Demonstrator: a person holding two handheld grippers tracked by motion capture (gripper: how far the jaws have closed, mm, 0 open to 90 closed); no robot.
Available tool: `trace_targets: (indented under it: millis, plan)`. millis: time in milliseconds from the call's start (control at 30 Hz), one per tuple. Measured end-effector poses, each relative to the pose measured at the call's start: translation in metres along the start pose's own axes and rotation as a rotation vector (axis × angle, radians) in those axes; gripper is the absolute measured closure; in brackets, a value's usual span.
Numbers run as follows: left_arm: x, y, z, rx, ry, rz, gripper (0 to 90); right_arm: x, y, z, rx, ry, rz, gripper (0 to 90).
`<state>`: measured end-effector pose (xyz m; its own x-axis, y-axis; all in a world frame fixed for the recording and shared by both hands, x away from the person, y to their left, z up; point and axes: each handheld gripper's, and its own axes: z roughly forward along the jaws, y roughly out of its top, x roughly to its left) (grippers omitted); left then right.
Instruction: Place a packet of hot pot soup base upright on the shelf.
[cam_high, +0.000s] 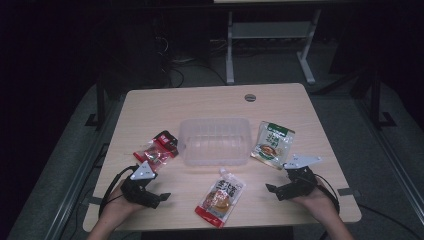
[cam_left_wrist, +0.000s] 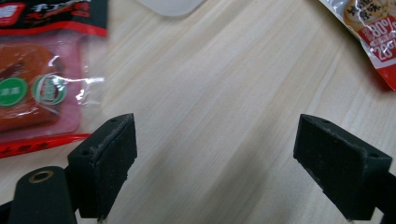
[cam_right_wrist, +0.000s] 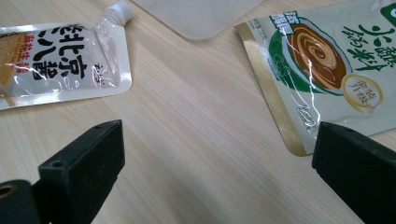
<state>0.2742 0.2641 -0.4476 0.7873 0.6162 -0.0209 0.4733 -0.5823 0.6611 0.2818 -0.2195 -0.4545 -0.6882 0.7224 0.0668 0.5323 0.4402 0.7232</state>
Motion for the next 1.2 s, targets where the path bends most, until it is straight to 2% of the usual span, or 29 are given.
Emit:
trace_targets:
  millis: [200,233,433,533,600,633,667,800,900,967,1000,1100,1167,1200]
  plan:
    - [0.004,-0.001,-0.004,0.001,0.004,-0.015,13.3,-0.001,0.001,-0.002,-0.002,0.013,0.006,3.4]
    - [0.004,-0.001,-0.004,0.002,0.004,-0.015,13.3,0.0,0.002,-0.003,0.004,0.015,0.019,6.2]
    - [0.006,0.001,-0.009,0.013,0.021,-0.01,13.9,0.0,0.003,-0.005,-0.001,0.013,0.017,6.7]
    - [0.01,0.002,-0.013,0.011,0.029,-0.023,14.8,0.0,0.003,-0.004,-0.001,0.017,0.007,6.7]
    - [0.015,0.002,-0.016,0.016,0.037,-0.036,19.0,-0.001,0.003,-0.004,-0.001,0.021,0.008,7.2]
    - [0.017,0.002,-0.017,0.02,0.038,-0.052,20.3,-0.001,0.003,-0.004,0.0,0.025,0.012,8.8]
    - [0.02,0.003,-0.019,0.022,0.046,-0.059,20.4,-0.002,0.004,-0.005,0.012,0.056,0.03,14.0]
    - [0.024,0.007,-0.023,0.023,0.06,-0.063,22.1,-0.002,0.004,-0.005,0.01,0.055,0.026,13.8]
    - [0.03,0.011,-0.029,0.013,0.078,-0.095,26.2,-0.002,0.004,-0.004,0.01,0.06,0.025,14.0]
    - [0.031,0.013,-0.031,0.012,0.08,-0.11,32.5,-0.002,0.004,-0.003,0.014,0.06,0.025,14.0]
    - [0.034,0.015,-0.033,0.007,0.083,-0.137,35.5,-0.002,0.004,-0.003,0.016,0.06,0.025,14.0]
    - [0.04,0.018,-0.035,0.017,0.087,-0.162,43.9,-0.002,0.005,-0.003,0.013,0.061,0.025,14.0]
    - [0.042,0.019,-0.036,0.018,0.09,-0.16,47.3,-0.002,0.004,-0.003,0.012,0.06,0.021,14.0]
    - [0.044,0.02,-0.037,0.015,0.088,-0.174,52.0,-0.002,0.004,-0.003,0.011,0.061,0.02,14.0]
